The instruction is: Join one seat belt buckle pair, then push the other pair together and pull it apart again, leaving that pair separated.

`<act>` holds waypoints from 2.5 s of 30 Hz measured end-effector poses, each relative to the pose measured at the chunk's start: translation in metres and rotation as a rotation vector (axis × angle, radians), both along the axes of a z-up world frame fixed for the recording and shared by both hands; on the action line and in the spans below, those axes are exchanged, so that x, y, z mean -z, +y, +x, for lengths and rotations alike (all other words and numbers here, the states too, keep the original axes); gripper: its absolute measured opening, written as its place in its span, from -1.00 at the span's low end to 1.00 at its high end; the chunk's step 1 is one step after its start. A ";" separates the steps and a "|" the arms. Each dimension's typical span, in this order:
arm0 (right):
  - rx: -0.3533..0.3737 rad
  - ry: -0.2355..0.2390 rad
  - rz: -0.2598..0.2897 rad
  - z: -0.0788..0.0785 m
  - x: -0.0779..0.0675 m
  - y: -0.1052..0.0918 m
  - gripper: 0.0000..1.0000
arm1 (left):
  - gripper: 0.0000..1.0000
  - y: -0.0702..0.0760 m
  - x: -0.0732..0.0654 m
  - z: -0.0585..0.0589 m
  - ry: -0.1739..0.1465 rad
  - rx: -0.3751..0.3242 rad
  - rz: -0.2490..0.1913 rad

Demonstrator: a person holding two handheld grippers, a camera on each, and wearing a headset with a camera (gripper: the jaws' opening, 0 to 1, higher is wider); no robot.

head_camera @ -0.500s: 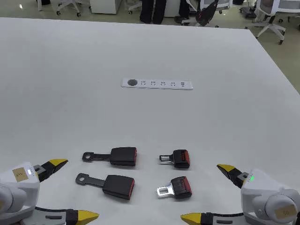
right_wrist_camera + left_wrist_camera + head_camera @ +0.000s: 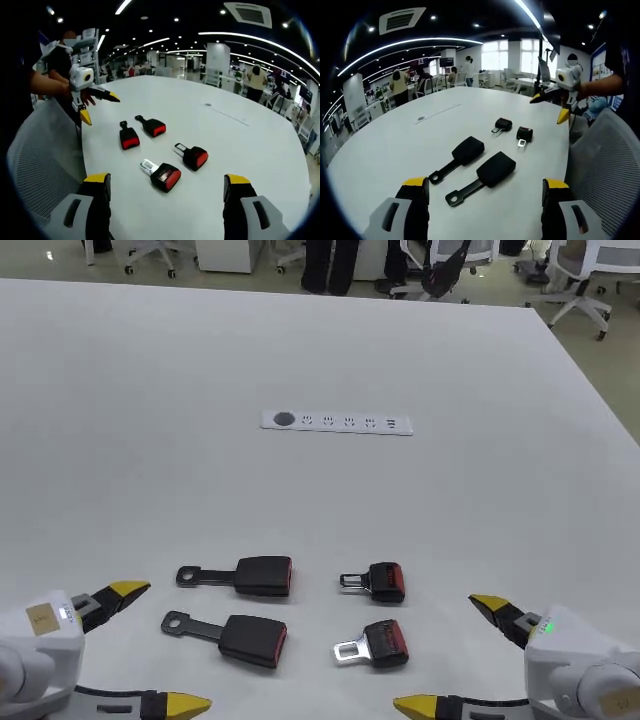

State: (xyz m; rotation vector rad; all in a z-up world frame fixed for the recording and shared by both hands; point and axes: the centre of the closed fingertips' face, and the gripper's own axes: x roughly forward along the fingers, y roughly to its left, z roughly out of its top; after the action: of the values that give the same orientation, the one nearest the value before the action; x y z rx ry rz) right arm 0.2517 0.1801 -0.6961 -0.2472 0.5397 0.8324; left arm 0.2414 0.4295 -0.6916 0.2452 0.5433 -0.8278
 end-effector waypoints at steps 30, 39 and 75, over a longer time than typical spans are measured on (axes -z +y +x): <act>0.000 -0.020 -0.004 0.001 -0.005 -0.004 0.85 | 0.93 0.002 -0.002 0.001 -0.022 -0.001 0.005; -0.010 -0.023 -0.017 0.000 -0.004 -0.006 0.84 | 0.99 0.002 -0.003 0.000 -0.023 -0.014 -0.002; -0.087 -0.015 -0.113 0.005 -0.005 -0.022 0.67 | 0.98 -0.002 0.000 0.016 -0.003 0.080 0.059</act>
State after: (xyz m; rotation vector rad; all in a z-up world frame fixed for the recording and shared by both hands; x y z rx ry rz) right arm 0.2569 0.1582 -0.6910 -0.3827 0.5663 0.8849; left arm 0.2572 0.4273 -0.6915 0.3244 0.5581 -0.8898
